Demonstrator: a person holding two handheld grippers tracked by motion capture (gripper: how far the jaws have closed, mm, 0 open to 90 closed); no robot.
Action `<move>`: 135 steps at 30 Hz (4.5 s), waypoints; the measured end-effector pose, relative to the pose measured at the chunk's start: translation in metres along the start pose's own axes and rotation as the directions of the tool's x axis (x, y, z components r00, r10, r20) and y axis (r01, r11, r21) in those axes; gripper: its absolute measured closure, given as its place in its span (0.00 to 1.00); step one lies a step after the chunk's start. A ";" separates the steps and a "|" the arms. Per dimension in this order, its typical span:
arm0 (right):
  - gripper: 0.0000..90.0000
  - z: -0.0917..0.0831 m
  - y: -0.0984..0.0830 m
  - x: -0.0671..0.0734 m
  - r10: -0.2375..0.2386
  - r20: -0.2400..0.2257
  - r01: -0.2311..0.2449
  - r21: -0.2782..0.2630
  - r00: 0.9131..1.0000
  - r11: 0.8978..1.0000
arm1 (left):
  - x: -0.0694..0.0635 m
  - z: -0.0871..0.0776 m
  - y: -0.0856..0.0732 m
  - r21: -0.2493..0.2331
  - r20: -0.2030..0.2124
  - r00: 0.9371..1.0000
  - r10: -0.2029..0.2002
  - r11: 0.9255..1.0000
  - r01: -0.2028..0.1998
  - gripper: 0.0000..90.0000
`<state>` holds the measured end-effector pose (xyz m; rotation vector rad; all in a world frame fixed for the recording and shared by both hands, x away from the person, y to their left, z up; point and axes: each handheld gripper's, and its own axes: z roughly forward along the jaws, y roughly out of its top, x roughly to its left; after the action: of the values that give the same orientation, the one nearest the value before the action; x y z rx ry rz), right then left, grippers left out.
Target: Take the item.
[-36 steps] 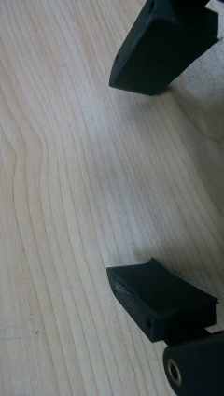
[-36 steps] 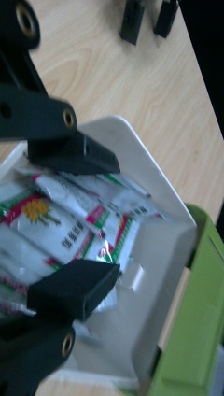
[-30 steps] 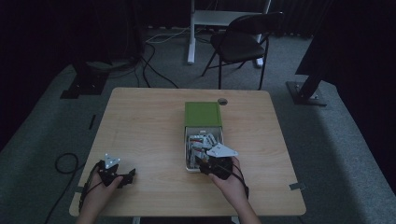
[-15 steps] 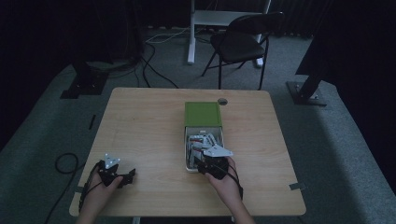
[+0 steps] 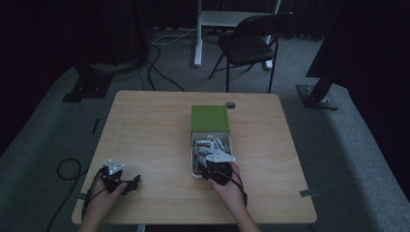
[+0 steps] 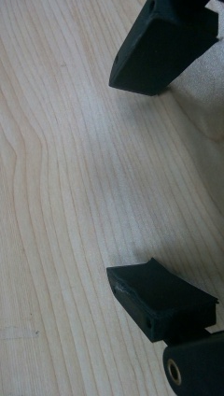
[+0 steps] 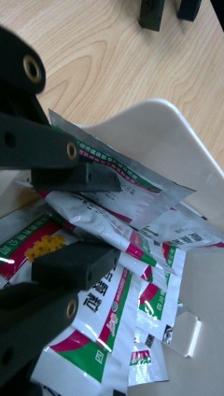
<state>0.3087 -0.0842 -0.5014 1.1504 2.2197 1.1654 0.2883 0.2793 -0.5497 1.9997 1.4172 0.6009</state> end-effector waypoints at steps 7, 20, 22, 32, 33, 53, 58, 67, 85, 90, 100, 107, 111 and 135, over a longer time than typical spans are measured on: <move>0.82 0.001 -0.001 0.001 0.019 0.000 -0.019 0.018 1.000 1.000 | 0.000 0.000 0.000 0.000 0.000 1.000 -0.001 1.000 0.001 0.11; 0.93 -0.008 0.002 0.002 0.059 -0.011 -0.059 0.010 0.998 0.998 | 0.000 0.000 0.000 0.001 0.000 1.000 0.001 1.000 -0.001 0.11; 0.94 -0.010 0.004 0.002 0.068 -0.015 -0.068 0.006 0.998 0.998 | 0.000 0.000 0.000 0.000 0.000 1.000 0.000 1.000 0.000 0.11; 0.96 -0.023 0.012 0.001 0.086 -0.016 -0.086 -0.046 0.996 0.995 | 0.000 0.000 0.000 0.000 0.000 1.000 0.000 1.000 0.000 0.11; 0.96 -0.024 0.013 0.001 0.090 -0.017 -0.090 -0.050 0.996 0.995 | 0.000 0.000 0.000 -0.002 0.000 1.000 -0.002 1.000 0.002 0.11; 0.96 -0.069 0.032 -0.028 0.153 -0.017 -0.153 -0.172 0.988 0.973 | 0.000 0.000 0.000 -0.003 0.000 1.000 -0.004 1.000 0.004 0.11; 0.96 -0.084 0.034 -0.038 0.174 -0.003 -0.170 -0.208 0.985 0.963 | 0.000 0.000 0.000 0.000 0.000 1.000 -0.002 1.000 0.002 0.11; 0.96 -0.106 0.039 -0.059 0.200 0.019 -0.188 -0.255 0.980 0.948 | 0.000 0.000 0.000 0.002 0.001 1.000 -0.002 1.000 0.002 0.11; 0.96 -0.117 0.010 -0.101 0.260 0.126 -0.225 -0.235 0.957 0.945 | 0.000 0.000 0.000 -0.002 0.000 1.000 -0.002 1.000 0.002 0.11; 0.96 -0.114 -0.003 -0.110 0.275 0.144 -0.238 -0.229 0.951 0.944 | 0.000 0.000 0.000 -0.001 0.000 1.000 -0.002 1.000 0.002 0.11; 0.96 -0.102 -0.025 -0.126 0.307 0.162 -0.275 -0.192 0.938 0.942 | 0.000 0.000 0.000 0.001 0.000 1.000 0.000 1.000 0.000 0.11; 0.96 -0.093 -0.037 -0.134 0.328 0.169 -0.301 -0.168 0.929 0.939 | 0.000 0.000 0.000 0.000 0.000 1.000 0.000 1.000 0.000 0.11; 0.96 -0.088 -0.043 -0.138 0.340 0.171 -0.317 -0.151 0.925 0.936 | 0.000 0.000 0.000 0.001 0.000 1.000 0.000 1.000 0.000 0.11; 0.96 -0.075 -0.071 -0.160 0.429 0.207 -0.412 -0.121 0.879 0.903 | 0.000 0.000 0.000 0.002 0.000 1.000 0.002 1.000 -0.002 0.11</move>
<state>0.3207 -0.2735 -0.5211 1.7011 1.7868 1.1872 0.2883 0.2795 -0.5496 2.0033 1.4166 0.6004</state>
